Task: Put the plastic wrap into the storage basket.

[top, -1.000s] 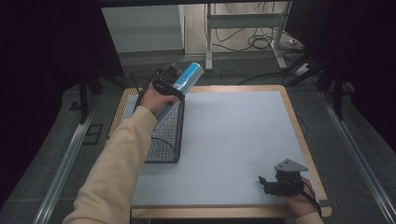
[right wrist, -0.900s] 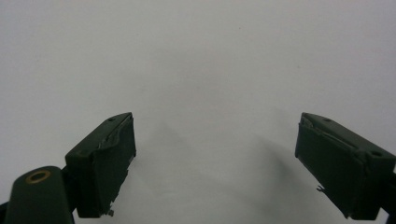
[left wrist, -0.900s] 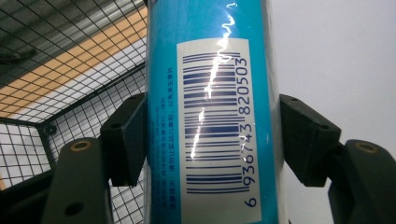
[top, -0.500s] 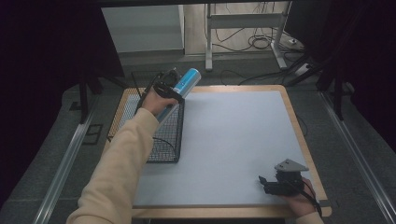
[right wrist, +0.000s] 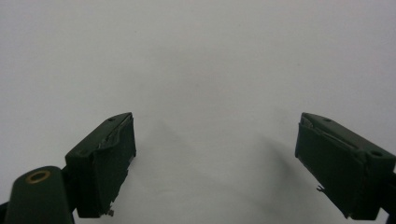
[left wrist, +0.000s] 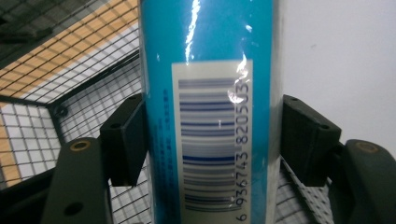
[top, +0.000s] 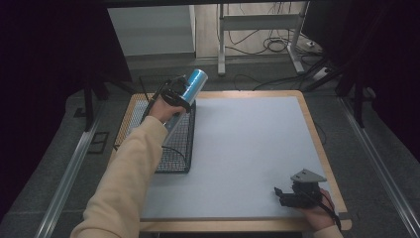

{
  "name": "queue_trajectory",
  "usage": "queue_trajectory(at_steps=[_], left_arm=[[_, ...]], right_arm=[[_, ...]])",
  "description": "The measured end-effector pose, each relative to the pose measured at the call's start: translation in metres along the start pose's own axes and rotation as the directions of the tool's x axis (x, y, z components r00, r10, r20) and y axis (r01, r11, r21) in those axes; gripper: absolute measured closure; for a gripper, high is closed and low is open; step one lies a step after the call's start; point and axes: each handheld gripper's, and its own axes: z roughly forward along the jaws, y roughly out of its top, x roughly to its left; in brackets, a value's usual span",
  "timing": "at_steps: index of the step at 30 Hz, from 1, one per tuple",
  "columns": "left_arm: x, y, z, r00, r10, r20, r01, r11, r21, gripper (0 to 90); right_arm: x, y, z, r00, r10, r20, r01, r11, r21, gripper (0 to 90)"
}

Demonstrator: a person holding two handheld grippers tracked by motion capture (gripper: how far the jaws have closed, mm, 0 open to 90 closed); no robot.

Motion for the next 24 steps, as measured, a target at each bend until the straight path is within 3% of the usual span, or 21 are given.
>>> queue_trajectory(at_steps=[5, 7, 16, 20, 24], left_arm=[[0.002, -0.004, 0.012, 0.999, 0.018, -0.04, -0.016, 0.9994, 0.029, 31.5], [0.002, -0.004, 0.012, 0.9988, 0.014, -0.047, -0.013, 0.9997, 0.018, 31.5], [0.002, -0.004, 0.014, 0.9981, 0.016, -0.06, -0.014, 0.9996, 0.026, 31.1], [0.001, -0.004, 0.014, 0.9977, 0.024, -0.063, -0.023, 0.9997, 0.006, 30.3], [-0.001, -0.004, 0.009, 0.9968, 0.038, -0.071, -0.039, 0.9992, -0.009, 22.7]], right_arm=[[-0.001, 0.0, 0.001, 1.0, 0.004, 0.004, -0.004, 1.0, 0.008, 12.5], [-0.001, 0.0, 0.001, 0.9999, 0.008, 0.007, -0.008, 1.0, 0.01, 12.6], [0.0, -0.001, 0.001, 0.9999, 0.008, 0.008, -0.008, 1.0, 0.015, 12.8], [0.0, 0.0, 0.001, 0.9999, 0.007, 0.009, -0.007, 1.0, 0.013, 12.8], [0.0, 0.0, -0.001, 0.9999, 0.008, 0.008, -0.008, 1.0, 0.0, 12.8]])
